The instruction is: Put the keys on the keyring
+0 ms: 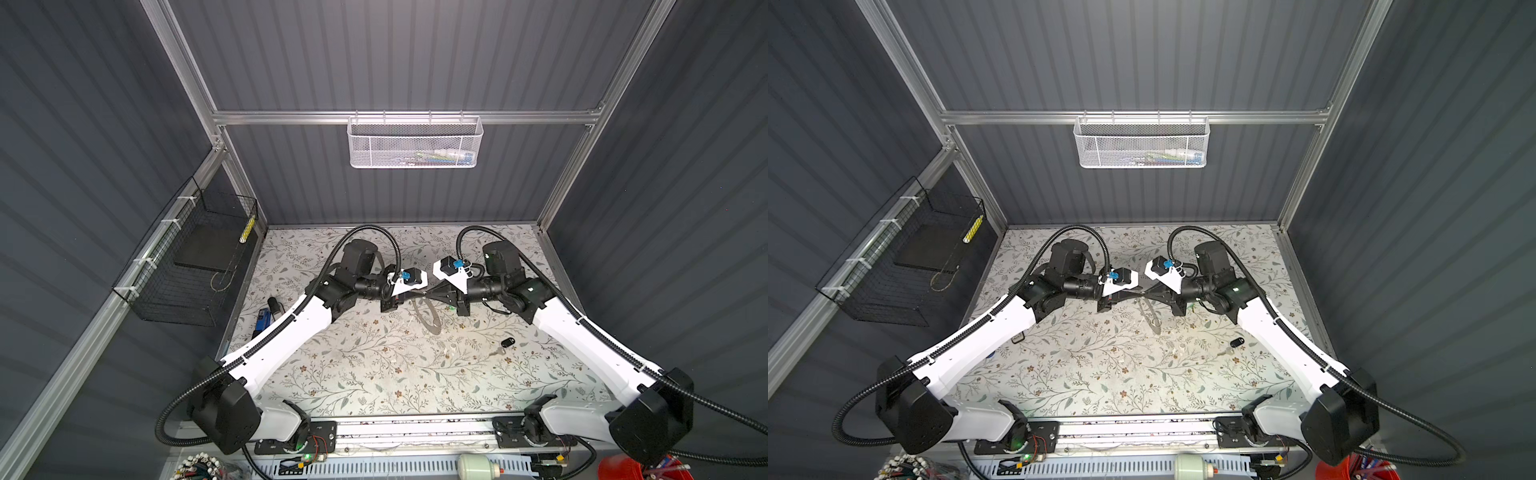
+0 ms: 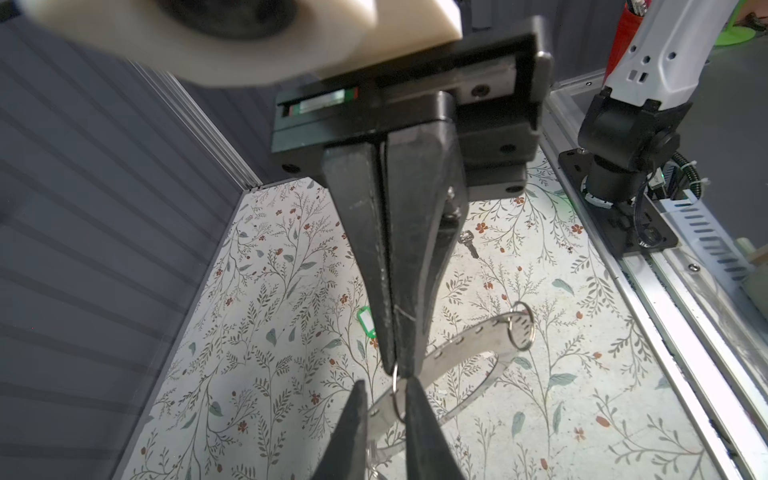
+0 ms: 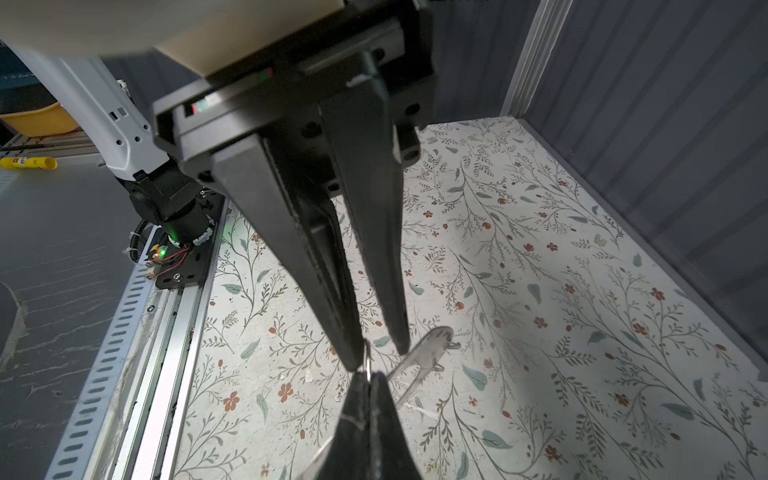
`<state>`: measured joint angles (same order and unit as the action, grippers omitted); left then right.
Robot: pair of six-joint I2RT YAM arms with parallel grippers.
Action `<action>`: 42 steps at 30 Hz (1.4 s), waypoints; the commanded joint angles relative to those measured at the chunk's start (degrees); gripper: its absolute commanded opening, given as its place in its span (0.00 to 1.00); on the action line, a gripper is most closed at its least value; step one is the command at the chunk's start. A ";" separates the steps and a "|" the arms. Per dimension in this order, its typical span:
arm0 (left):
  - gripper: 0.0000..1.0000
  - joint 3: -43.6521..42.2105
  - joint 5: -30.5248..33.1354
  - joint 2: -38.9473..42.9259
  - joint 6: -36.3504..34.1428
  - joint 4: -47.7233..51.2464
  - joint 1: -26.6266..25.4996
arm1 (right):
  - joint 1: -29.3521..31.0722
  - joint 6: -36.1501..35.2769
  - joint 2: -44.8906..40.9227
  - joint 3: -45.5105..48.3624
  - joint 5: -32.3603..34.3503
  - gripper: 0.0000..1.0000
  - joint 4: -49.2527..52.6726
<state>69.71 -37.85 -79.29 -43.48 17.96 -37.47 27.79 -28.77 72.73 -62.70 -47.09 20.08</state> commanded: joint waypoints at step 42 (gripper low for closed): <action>0.00 -16.62 -6.06 5.61 -3.11 -30.78 -0.45 | -1.97 -4.06 -17.91 20.59 7.18 0.52 -19.06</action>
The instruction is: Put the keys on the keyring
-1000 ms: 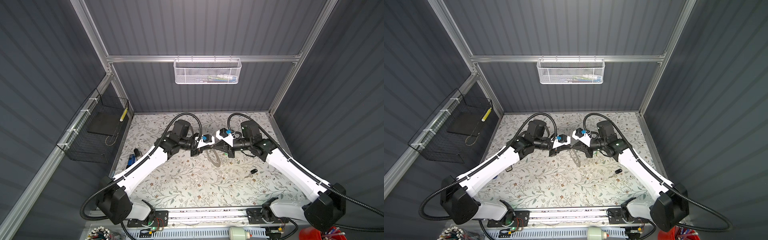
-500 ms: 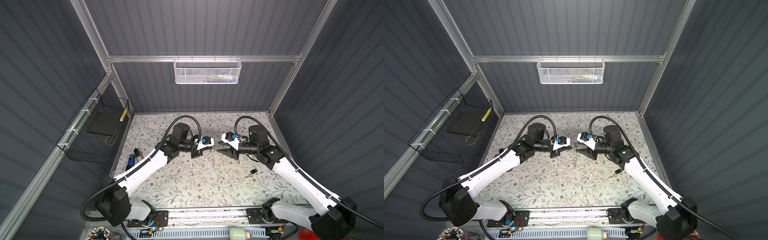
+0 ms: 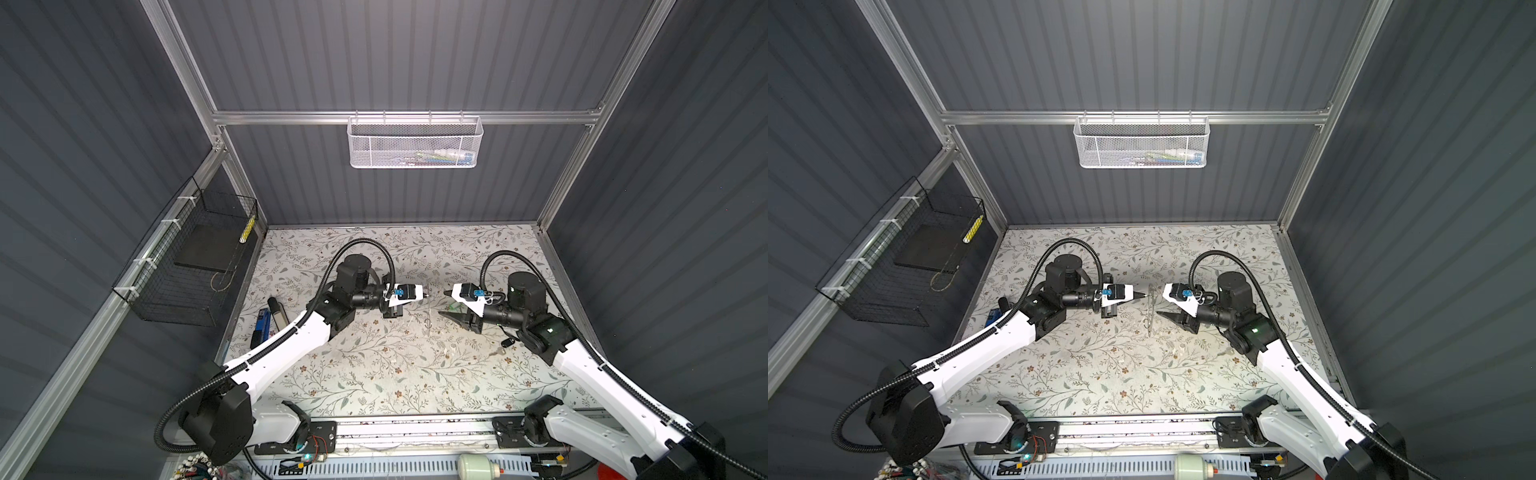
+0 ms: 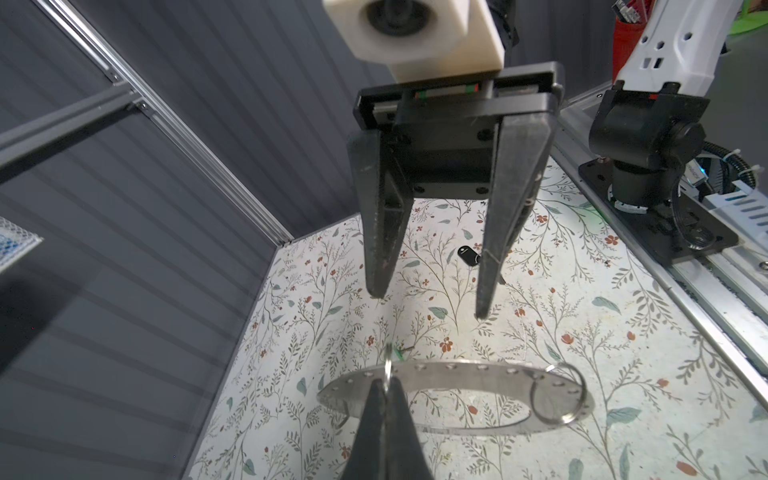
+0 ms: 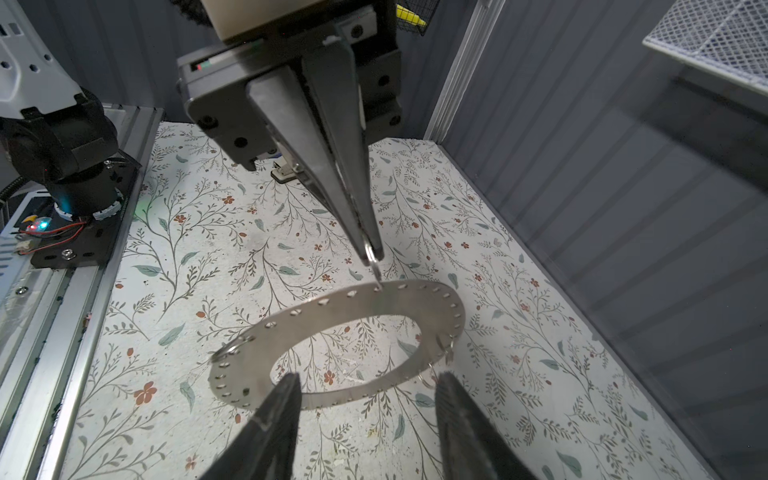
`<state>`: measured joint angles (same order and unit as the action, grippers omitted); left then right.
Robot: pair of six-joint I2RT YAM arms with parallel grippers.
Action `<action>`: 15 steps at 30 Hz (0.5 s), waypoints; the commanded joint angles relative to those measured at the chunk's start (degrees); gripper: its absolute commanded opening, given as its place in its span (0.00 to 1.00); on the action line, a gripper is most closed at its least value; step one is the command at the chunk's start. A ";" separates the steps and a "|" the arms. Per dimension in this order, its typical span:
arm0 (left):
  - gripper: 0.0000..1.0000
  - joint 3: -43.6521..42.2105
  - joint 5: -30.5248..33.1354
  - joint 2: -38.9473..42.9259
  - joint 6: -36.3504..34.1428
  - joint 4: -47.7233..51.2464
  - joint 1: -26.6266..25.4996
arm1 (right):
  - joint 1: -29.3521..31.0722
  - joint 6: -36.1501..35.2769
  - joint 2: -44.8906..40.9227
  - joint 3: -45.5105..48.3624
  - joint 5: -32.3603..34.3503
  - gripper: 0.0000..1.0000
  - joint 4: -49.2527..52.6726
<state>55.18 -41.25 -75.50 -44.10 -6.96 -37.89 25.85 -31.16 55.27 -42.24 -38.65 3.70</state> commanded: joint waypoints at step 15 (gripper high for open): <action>0.00 -3.95 2.95 3.86 -16.40 -4.25 -0.52 | 7.48 -11.69 2.48 -1.64 15.59 0.35 -3.31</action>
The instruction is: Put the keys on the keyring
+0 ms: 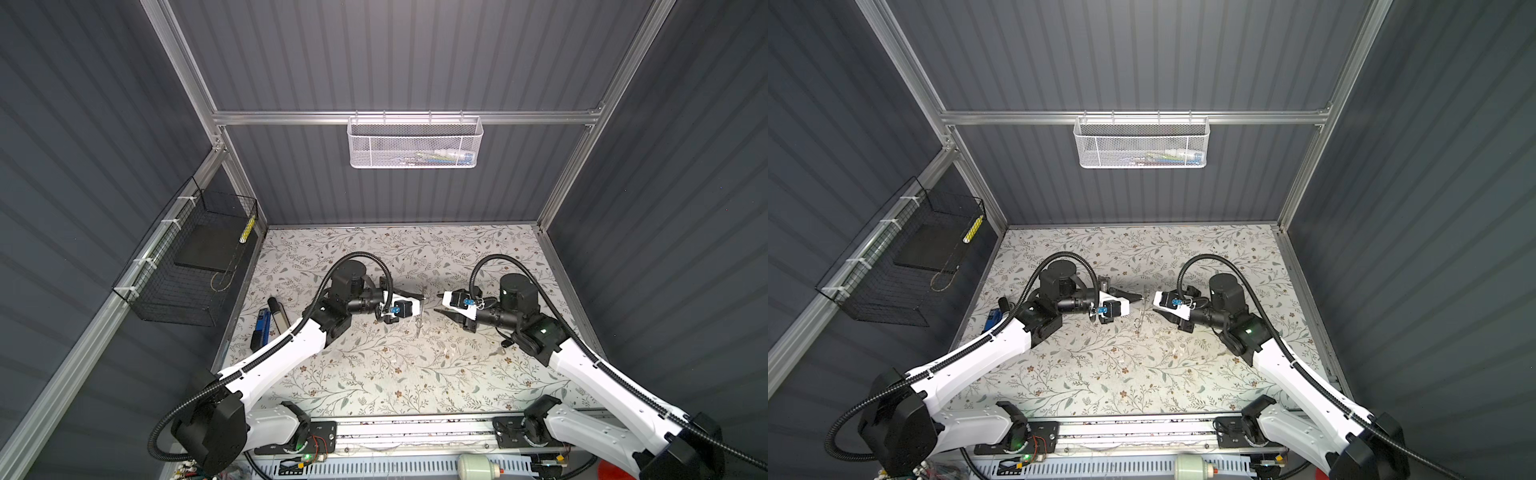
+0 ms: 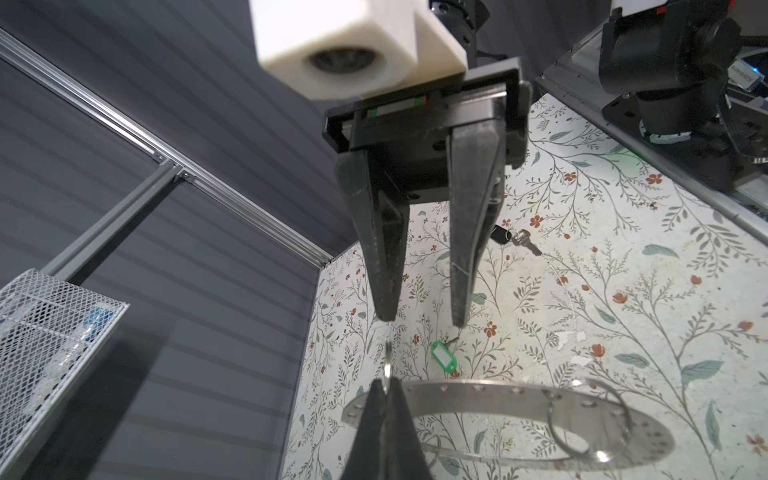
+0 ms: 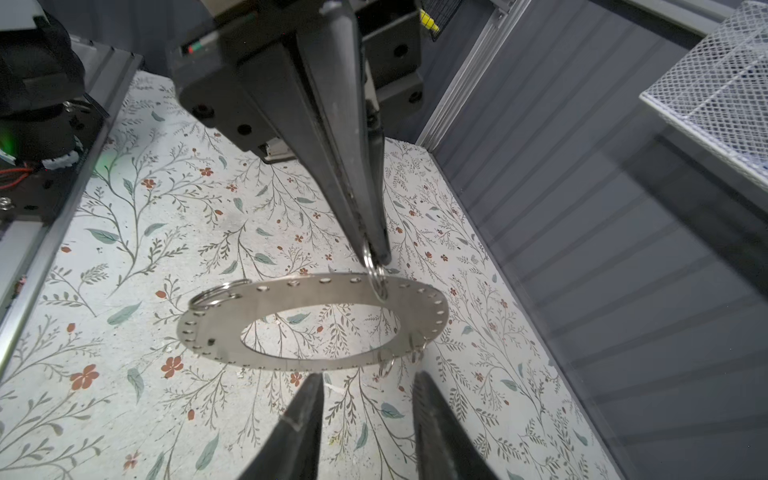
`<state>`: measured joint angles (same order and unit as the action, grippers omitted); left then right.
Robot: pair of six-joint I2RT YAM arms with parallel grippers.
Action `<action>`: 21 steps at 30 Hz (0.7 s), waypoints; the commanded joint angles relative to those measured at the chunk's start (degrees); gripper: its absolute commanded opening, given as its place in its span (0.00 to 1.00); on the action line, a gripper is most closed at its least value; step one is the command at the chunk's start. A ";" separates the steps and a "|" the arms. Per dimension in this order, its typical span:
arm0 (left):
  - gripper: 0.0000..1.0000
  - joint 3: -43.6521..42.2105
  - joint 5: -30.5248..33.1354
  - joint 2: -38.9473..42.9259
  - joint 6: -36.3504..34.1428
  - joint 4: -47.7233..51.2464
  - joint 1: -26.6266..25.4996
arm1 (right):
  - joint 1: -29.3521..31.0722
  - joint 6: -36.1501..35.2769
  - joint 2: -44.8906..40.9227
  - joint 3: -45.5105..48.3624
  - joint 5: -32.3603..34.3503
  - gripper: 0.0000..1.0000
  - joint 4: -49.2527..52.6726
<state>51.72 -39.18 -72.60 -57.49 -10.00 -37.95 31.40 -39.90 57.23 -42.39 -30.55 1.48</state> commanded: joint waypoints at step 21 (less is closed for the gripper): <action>0.00 -2.28 -1.89 1.09 2.81 -8.60 -0.54 | 4.18 0.79 1.65 -1.86 5.01 0.20 -8.67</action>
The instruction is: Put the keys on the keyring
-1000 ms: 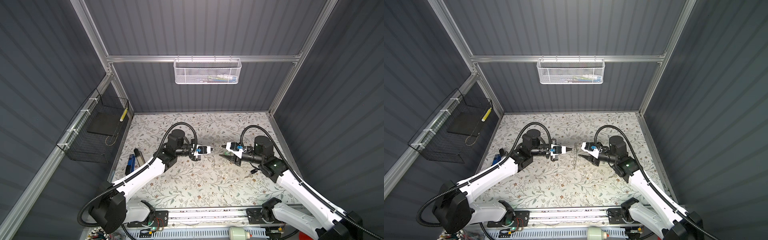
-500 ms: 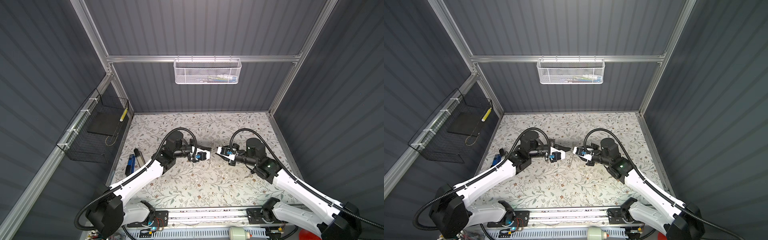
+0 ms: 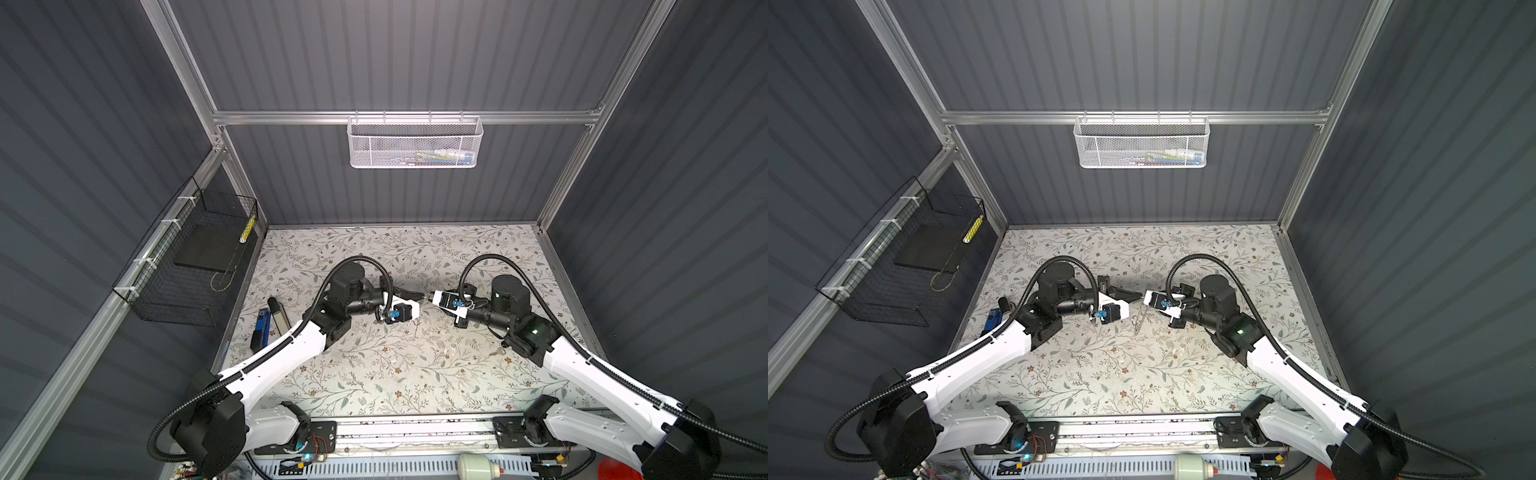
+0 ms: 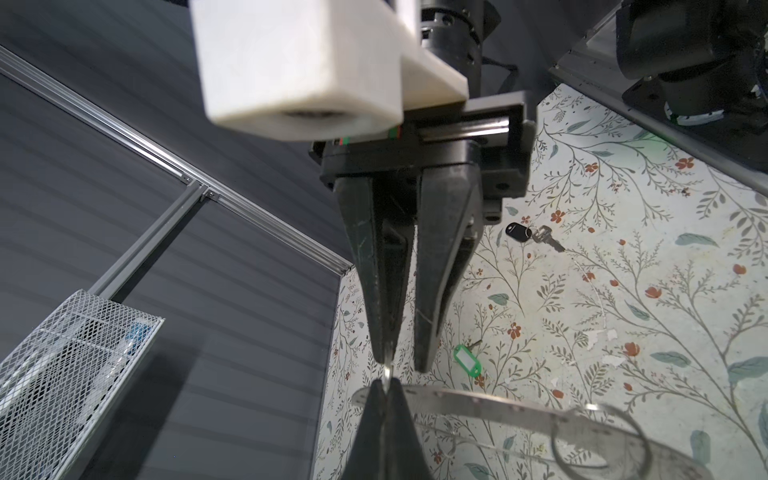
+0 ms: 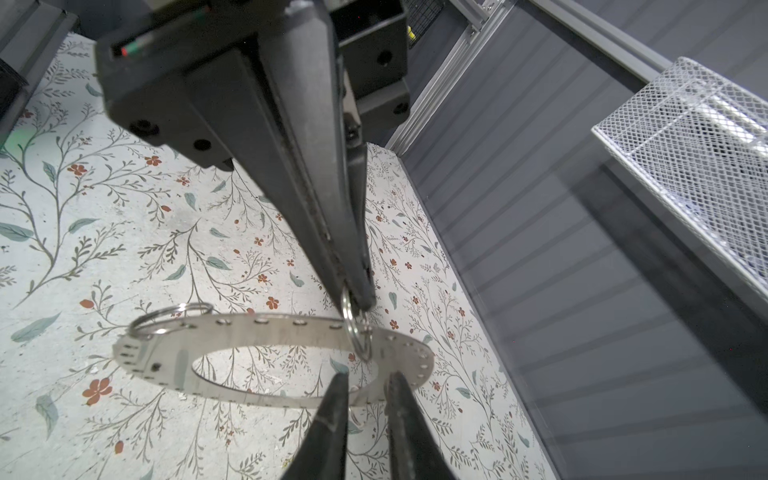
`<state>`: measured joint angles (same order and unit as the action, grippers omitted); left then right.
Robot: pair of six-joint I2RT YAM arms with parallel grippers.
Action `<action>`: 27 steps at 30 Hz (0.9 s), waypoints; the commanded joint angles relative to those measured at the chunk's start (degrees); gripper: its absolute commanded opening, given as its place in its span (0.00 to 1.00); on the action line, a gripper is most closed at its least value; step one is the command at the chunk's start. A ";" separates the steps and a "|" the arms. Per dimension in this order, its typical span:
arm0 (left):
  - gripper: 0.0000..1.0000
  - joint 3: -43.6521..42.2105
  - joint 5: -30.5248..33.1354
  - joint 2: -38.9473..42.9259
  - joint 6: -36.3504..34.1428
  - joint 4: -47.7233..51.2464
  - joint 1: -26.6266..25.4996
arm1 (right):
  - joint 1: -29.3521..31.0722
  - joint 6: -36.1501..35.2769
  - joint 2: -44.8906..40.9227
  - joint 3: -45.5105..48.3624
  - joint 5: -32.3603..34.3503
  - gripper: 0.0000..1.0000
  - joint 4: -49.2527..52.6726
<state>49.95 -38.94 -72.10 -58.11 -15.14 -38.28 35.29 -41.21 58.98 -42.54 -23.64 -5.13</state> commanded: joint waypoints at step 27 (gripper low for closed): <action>0.12 3.59 -5.16 -2.26 4.20 3.31 -0.18 | 0.23 5.23 -1.07 -2.87 -4.87 0.00 1.24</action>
<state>51.00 -43.11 -73.76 -52.84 -15.03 -38.28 35.24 -35.70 58.39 -42.78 -27.66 -5.34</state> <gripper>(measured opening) 0.083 0.043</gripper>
